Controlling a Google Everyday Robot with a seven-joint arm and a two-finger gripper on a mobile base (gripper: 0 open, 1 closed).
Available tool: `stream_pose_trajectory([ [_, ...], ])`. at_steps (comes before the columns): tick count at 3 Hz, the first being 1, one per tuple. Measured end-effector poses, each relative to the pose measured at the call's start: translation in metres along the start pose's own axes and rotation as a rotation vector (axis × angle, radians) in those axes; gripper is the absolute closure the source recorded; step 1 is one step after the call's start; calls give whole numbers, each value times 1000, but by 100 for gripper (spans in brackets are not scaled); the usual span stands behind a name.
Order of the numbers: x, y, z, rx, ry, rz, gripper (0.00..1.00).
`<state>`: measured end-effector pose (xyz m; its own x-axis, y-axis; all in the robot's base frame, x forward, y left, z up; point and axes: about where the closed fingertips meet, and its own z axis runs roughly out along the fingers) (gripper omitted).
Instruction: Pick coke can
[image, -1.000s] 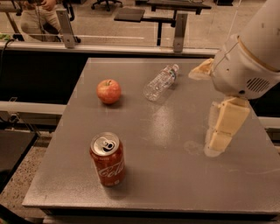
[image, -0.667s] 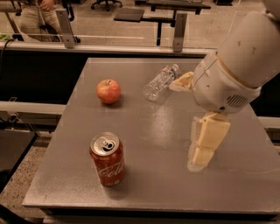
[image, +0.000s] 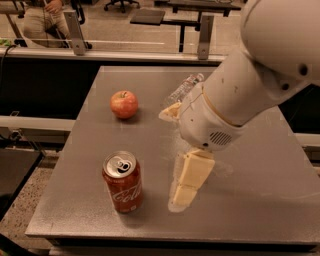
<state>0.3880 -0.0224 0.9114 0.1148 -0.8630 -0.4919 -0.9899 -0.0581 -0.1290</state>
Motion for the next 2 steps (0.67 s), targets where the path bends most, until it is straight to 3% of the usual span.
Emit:
stream_pose_trajectory([
  [2, -53, 10, 40, -54, -139, 1, 0],
])
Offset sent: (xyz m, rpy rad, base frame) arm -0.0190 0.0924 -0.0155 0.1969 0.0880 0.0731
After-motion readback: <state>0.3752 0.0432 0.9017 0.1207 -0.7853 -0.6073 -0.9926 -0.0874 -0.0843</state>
